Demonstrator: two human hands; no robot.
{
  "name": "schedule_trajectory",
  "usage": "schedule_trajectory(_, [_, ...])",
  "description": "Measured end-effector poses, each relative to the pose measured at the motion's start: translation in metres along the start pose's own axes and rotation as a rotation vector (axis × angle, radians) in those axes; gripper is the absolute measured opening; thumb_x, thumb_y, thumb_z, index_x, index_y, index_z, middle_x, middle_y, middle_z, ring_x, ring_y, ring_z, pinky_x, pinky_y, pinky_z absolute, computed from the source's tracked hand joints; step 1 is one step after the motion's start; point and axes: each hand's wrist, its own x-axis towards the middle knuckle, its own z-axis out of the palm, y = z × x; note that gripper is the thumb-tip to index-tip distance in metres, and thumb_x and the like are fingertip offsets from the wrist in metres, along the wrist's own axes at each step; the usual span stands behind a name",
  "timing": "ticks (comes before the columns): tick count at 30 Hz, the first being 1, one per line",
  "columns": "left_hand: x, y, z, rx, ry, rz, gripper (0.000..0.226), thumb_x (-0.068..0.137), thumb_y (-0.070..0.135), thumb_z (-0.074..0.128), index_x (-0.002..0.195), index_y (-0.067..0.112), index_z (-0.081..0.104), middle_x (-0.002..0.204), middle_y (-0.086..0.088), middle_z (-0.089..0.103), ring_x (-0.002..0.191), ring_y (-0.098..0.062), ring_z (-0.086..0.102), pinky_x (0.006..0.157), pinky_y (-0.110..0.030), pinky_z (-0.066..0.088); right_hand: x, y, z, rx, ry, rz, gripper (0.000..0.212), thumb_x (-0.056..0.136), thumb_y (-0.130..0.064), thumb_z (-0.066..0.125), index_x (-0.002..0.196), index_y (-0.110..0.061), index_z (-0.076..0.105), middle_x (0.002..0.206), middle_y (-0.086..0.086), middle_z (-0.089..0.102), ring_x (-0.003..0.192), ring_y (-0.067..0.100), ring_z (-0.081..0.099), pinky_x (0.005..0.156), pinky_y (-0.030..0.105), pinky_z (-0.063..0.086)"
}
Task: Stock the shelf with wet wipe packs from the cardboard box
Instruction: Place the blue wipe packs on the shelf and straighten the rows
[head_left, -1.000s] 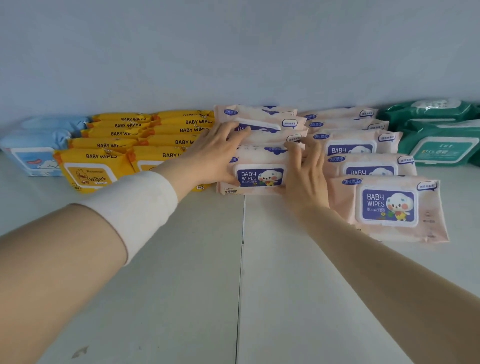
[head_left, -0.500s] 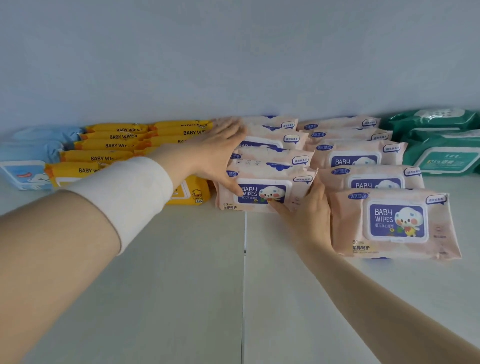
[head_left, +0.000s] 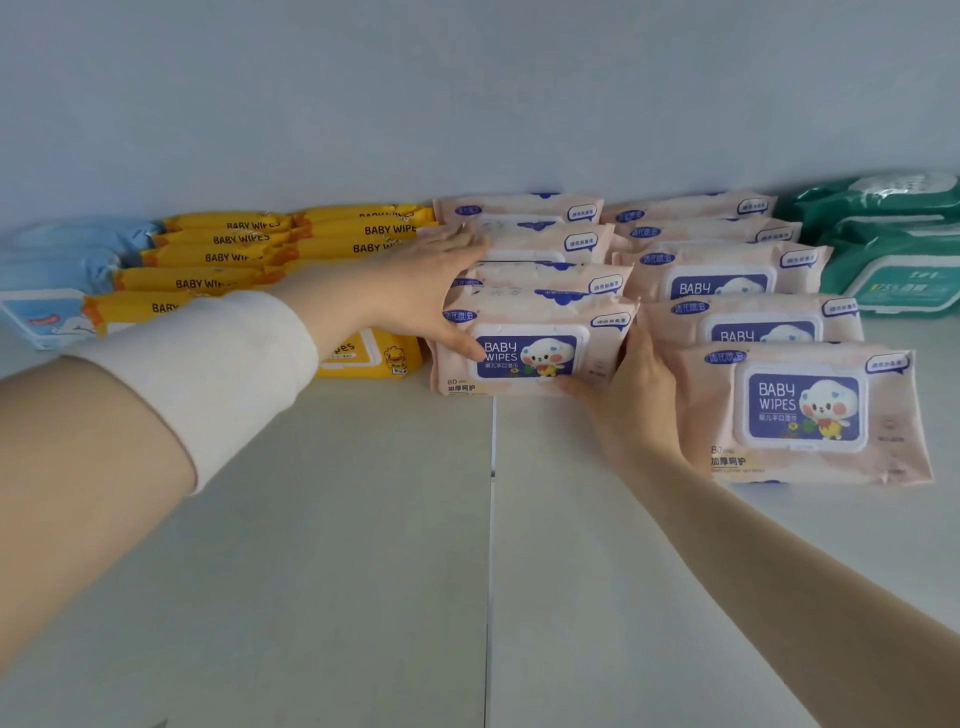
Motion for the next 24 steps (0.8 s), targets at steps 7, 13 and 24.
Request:
schedule_trajectory(7, [0.005, 0.004, -0.002, -0.042, 0.064, 0.006, 0.113, 0.056, 0.059, 0.077, 0.146, 0.017, 0.023, 0.152, -0.001, 0.029, 0.138, -0.021, 0.03, 0.108, -0.03, 0.029, 0.005, -0.004, 0.012, -0.067, 0.043, 0.026, 0.058, 0.077, -0.02, 0.076, 0.124, -0.004, 0.046, 0.124, 0.014, 0.059, 0.113, 0.032, 0.054, 0.093, 0.039, 0.045])
schedule_trajectory(13, [-0.004, 0.009, 0.001, -0.088, 0.063, 0.002, 0.091, 0.061, 0.052, 0.078, 0.136, 0.018, 0.039, 0.137, -0.002, 0.048, 0.121, -0.021, 0.046, 0.096, -0.032, 0.04, -0.003, -0.008, -0.001, 0.011, -0.008, -0.037, 0.076, 0.067, -0.022, 0.083, 0.13, -0.011, 0.042, 0.128, 0.005, 0.055, 0.117, 0.025, 0.051, 0.097, 0.038, 0.043])
schedule_trajectory(24, [-0.001, 0.009, -0.005, -0.183, -0.047, -0.004, 0.1, 0.059, 0.052, 0.079, 0.141, 0.023, 0.029, 0.144, 0.003, 0.042, 0.128, -0.02, 0.043, 0.105, -0.037, 0.04, 0.007, -0.016, -0.003, -0.022, -0.04, -0.006, 0.075, 0.064, -0.024, 0.085, 0.126, -0.01, 0.044, 0.124, 0.006, 0.059, 0.114, 0.026, 0.055, 0.09, 0.034, 0.045])
